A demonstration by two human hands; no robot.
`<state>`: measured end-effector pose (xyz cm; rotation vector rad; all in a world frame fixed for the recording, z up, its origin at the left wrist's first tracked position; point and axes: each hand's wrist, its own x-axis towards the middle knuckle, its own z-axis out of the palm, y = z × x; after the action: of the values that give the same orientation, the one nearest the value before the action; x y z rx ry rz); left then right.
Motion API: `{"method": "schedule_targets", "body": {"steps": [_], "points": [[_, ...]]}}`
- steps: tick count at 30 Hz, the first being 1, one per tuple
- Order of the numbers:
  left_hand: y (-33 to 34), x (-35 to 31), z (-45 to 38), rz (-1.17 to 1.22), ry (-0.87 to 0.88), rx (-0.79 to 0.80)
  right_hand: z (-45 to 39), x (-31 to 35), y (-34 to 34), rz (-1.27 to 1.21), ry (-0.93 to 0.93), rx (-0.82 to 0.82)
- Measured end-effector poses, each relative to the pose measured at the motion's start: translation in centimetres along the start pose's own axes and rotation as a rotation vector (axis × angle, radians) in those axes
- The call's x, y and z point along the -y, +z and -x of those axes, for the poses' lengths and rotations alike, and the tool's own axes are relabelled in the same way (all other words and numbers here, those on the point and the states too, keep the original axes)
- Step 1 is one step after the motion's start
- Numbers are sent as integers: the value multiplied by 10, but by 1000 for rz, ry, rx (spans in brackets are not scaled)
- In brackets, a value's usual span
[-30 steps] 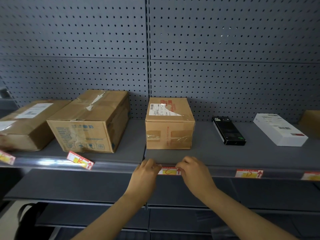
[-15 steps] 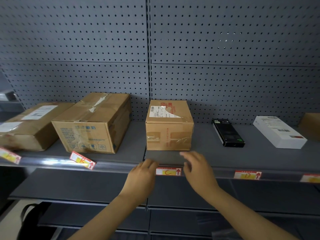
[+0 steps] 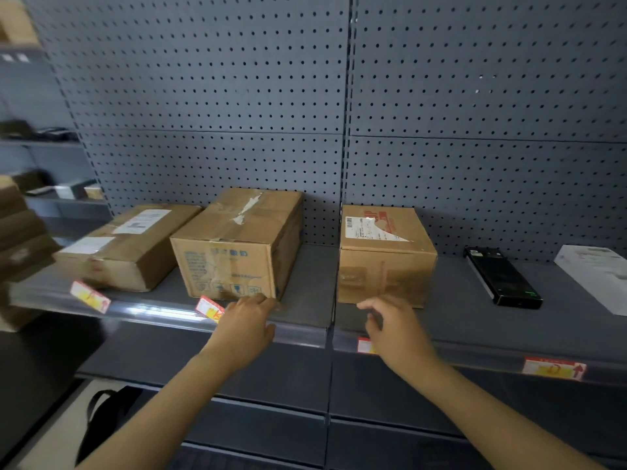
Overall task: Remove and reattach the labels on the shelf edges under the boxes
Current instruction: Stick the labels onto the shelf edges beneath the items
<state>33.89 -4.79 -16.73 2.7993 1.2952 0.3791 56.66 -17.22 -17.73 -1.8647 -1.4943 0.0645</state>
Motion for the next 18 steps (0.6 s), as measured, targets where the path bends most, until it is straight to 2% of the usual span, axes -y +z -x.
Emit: {"method": "schedule_targets", "body": {"steps": [4, 10, 15, 18], "points": [[-15, 63, -2, -73, 12, 53, -12, 46, 48, 14, -62, 38], [-38, 150, -6, -158, 114, 106, -27, 112, 122, 3, 3, 56], [-33, 176, -13, -30, 227, 92, -30, 151, 158, 25, 54, 44], [-24, 175, -18, 51, 230, 55, -29, 162, 170, 78, 70, 69]]}}
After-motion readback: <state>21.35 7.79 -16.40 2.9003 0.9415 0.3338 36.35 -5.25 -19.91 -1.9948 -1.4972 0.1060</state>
